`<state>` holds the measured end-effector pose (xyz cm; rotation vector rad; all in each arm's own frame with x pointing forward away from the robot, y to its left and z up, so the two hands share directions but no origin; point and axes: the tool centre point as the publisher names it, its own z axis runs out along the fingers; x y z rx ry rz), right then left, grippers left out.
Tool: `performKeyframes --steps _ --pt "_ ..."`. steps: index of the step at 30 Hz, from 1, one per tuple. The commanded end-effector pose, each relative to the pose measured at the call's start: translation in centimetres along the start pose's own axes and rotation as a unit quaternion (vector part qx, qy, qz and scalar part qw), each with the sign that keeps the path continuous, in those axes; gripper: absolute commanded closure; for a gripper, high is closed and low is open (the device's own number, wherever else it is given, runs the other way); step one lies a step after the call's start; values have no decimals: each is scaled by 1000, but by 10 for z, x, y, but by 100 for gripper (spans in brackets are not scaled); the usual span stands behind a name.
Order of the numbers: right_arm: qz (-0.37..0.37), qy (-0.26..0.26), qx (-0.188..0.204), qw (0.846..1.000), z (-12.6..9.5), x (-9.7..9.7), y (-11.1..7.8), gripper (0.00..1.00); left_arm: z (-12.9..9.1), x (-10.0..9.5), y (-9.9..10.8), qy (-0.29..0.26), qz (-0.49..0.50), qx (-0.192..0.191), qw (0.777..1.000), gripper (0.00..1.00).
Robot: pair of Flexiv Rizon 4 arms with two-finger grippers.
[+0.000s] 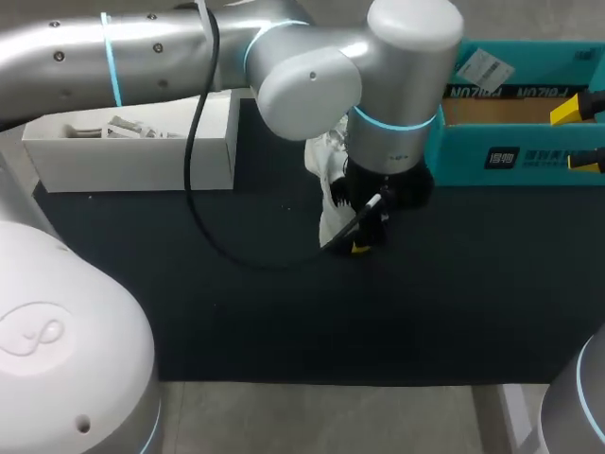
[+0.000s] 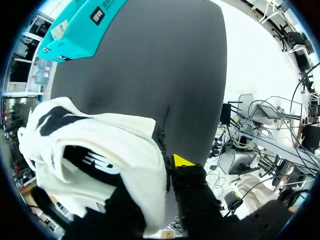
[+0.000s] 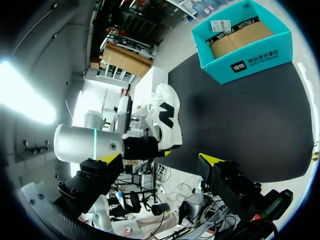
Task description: Take the shoe out of the shoebox, open the shoe tongue, remove and reinsert the insole, then place the shoe into the shoebox
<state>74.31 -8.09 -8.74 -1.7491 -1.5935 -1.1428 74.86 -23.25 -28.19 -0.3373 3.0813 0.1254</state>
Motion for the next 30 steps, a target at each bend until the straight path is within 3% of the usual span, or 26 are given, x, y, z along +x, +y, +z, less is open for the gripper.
performKeyframes --steps 1,15,19,24,28,30 --pt "1 -1 0 1000 1 0 0 0 -14 4 10 -8 -1 7 1000 100" --pt "1 -1 0 1000 1 0 0 0 -14 4 10 -8 -1 7 1000 100" --pt "1 -1 0 1000 1 0 0 0 -49 1 20 21 20 -27 999 100" --pt "1 -1 0 1000 1 0 0 0 -80 1 30 35 29 -37 998 100" --pt "1 -1 0 1000 1 0 0 0 -106 6 36 48 36 -12 998 100" --pt "1 -1 0 1000 1 0 0 0 -117 6 39 38 38 -19 998 100"
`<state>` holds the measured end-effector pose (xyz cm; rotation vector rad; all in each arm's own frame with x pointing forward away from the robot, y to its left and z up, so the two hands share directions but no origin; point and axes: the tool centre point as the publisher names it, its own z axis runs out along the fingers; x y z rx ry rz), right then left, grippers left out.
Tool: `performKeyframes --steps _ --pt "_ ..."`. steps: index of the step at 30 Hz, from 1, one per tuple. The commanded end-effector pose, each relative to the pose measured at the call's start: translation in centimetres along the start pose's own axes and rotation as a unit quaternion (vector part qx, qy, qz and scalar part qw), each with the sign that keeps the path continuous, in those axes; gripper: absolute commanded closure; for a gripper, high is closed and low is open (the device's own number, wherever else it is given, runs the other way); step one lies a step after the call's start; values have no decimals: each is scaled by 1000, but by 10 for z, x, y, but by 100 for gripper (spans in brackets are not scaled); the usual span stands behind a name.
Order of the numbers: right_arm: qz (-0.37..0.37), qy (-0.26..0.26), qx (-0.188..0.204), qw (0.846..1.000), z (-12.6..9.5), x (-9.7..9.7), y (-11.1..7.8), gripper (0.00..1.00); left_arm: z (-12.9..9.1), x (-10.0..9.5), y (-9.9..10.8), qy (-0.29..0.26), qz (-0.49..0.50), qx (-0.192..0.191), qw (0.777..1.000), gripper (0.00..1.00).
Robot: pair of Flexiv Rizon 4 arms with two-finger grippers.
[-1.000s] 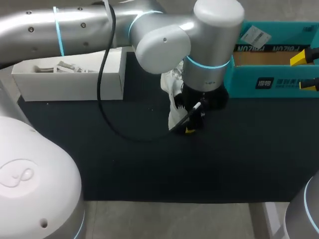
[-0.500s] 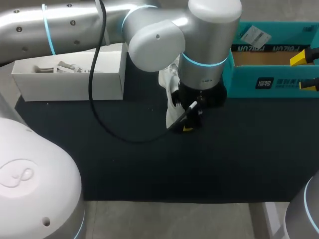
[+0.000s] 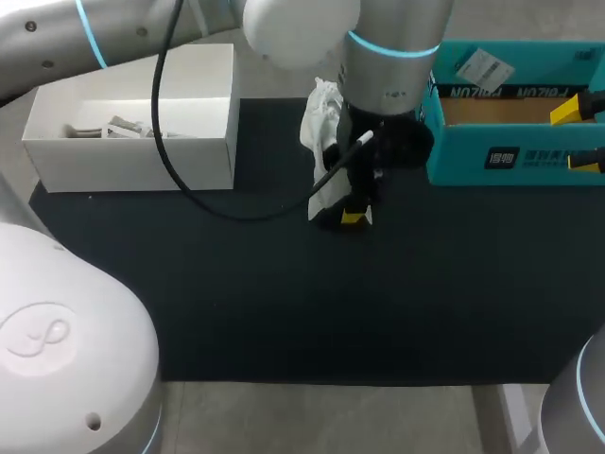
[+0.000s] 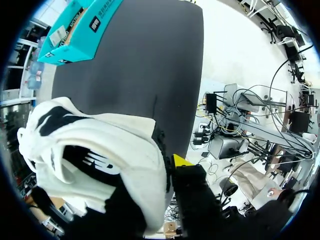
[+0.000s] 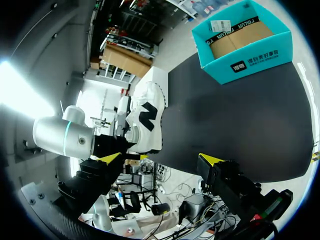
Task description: Take the shoe out of the shoebox, open the shoe tongue, remove and reinsert the insole, then place the shoe into the shoebox
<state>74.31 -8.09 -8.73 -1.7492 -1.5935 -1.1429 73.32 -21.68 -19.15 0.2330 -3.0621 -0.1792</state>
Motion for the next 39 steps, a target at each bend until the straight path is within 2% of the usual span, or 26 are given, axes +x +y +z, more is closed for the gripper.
performKeyframes --steps 1,6,13,35,39 --pt "1 -1 0 1000 1 0 0 0 -33 3 16 -13 -3 10 1000 100" --pt "1 -1 0 1000 1 0 0 0 -54 2 24 -30 -8 8 999 100" --pt "1 -1 0 1000 1 0 0 0 -66 0 27 -36 -7 12 999 100" --pt "1 -1 0 1000 1 0 0 0 -67 0 28 -30 -1 16 999 100" --pt "1 -1 0 1000 1 0 0 0 -66 -17 41 -22 -4 13 1000 100"
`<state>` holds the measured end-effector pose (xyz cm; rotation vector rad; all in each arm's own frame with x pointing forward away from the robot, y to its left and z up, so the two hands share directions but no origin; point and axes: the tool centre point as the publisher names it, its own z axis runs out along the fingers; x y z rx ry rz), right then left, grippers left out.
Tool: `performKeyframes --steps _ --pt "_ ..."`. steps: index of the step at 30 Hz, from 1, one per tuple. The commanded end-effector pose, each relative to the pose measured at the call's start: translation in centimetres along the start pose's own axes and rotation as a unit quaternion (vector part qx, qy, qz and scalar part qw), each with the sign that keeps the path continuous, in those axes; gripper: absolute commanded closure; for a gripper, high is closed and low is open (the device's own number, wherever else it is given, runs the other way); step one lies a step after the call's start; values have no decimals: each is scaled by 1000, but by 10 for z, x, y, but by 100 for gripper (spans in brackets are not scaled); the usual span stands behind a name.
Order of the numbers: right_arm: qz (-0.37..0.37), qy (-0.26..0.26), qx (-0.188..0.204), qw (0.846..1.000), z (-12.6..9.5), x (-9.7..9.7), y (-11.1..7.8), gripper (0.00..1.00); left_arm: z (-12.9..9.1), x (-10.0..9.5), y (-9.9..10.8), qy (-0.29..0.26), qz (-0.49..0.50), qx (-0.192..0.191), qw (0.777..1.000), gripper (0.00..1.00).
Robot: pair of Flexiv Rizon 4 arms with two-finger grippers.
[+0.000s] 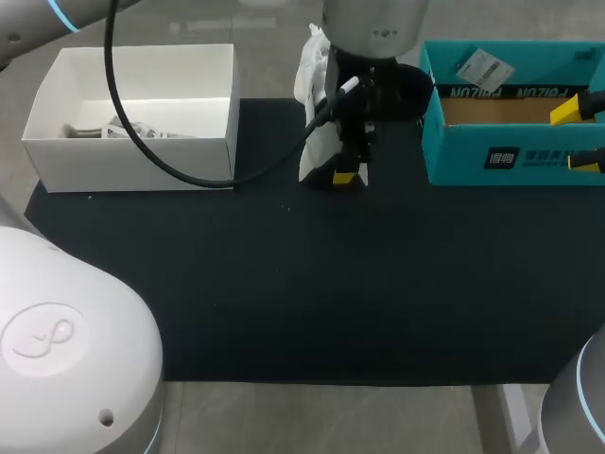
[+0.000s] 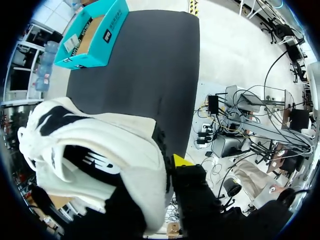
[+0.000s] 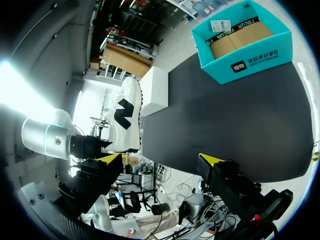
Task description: Take the shoe out of the shoebox, open the shoe tongue, remove and reinsert the insole, then place the shoe into the shoebox
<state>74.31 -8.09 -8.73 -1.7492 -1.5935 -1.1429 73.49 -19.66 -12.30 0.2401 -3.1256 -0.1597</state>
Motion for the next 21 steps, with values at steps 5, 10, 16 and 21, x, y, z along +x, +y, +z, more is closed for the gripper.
performKeyframes --steps 5,10,16,21 --pt "1 -1 0 1000 1 0 0 0 5 -43 35 14 -13 -8 1000 100" --pt "1 -1 0 1000 1 0 0 0 11 -68 58 24 23 -20 999 100" --pt "1 -1 0 1000 1 0 0 0 14 -92 85 29 52 -31 998 100" --pt "1 -1 0 1000 1 0 0 0 19 -113 107 28 63 -47 997 100"
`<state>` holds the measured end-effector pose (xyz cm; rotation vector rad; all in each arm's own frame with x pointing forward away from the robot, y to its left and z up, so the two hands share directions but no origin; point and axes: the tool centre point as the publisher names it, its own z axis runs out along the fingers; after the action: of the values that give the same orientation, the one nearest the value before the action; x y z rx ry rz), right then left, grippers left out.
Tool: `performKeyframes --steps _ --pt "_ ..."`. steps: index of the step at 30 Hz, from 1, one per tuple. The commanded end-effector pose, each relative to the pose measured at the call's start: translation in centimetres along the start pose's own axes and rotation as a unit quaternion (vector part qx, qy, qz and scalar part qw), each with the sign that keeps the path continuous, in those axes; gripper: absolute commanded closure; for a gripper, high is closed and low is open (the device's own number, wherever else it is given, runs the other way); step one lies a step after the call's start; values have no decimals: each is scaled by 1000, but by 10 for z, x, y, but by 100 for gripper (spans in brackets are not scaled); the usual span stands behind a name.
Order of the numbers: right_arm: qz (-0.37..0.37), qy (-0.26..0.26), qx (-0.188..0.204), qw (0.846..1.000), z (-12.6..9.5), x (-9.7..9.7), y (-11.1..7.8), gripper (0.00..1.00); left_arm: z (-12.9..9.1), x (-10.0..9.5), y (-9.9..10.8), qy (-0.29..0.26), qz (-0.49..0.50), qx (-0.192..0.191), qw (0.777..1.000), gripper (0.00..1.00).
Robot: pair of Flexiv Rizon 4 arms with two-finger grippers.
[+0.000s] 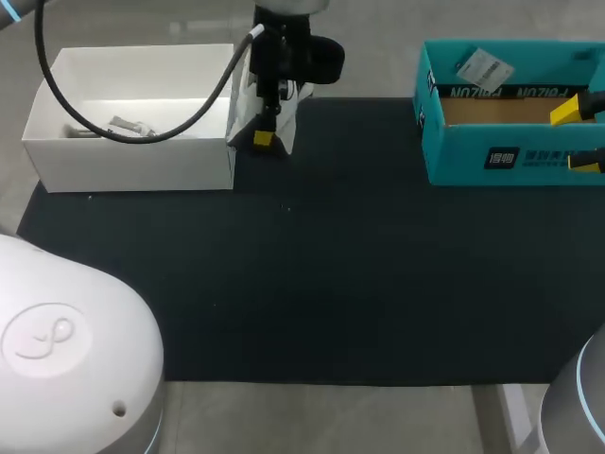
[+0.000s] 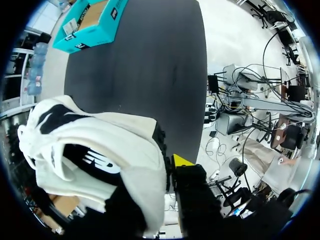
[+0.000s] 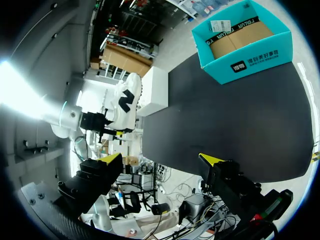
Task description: Take the shoe out of the shoebox, open the shoe tongue, remove and reinsert the insole, then place the shoe into the shoebox
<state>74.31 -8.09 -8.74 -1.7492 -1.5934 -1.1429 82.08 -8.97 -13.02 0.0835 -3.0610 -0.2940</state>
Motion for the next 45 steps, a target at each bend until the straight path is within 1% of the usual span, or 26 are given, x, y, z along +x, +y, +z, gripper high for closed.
performKeyframes --steps 1,4,9,11,14,15,19,24,25,28,30,45 --pt "1 -1 0 1000 1 0 0 0 4 -13 23 -4 25 0 1000 100" --pt "1 -1 0 1000 1 0 0 0 5 -20 39 -8 53 -6 999 100" --pt "1 -1 0 1000 1 0 0 0 5 -32 65 -8 97 16 995 100" --pt "1 -1 0 1000 1 0 0 0 6 -41 74 1 92 26 995 100" --pt "1 -1 0 1000 1 0 0 0 12 -57 89 13 75 29 997 100" --pt "1 -1 0 1000 1 0 0 0 14 -63 94 20 68 28 997 100" --pt "1 -1 0 1000 1 0 0 0 28 -83 115 21 45 12 999 100" --pt "1 -1 0 1000 1 0 0 0 36 -97 140 8 47 27 998 100" --pt "1 -1 0 1000 1 0 0 0 38 -100 145 13 51 35 998 100" --pt "1 -1 0 1000 1 0 0 0 44 -111 158 27 51 42 997 100" --pt "1 -1 0 1000 1 0 0 0 45 -116 162 38 45 49 997 100" --pt "1 -1 0 1000 1 0 0 0 45 -116 162 38 45 49 997 100"
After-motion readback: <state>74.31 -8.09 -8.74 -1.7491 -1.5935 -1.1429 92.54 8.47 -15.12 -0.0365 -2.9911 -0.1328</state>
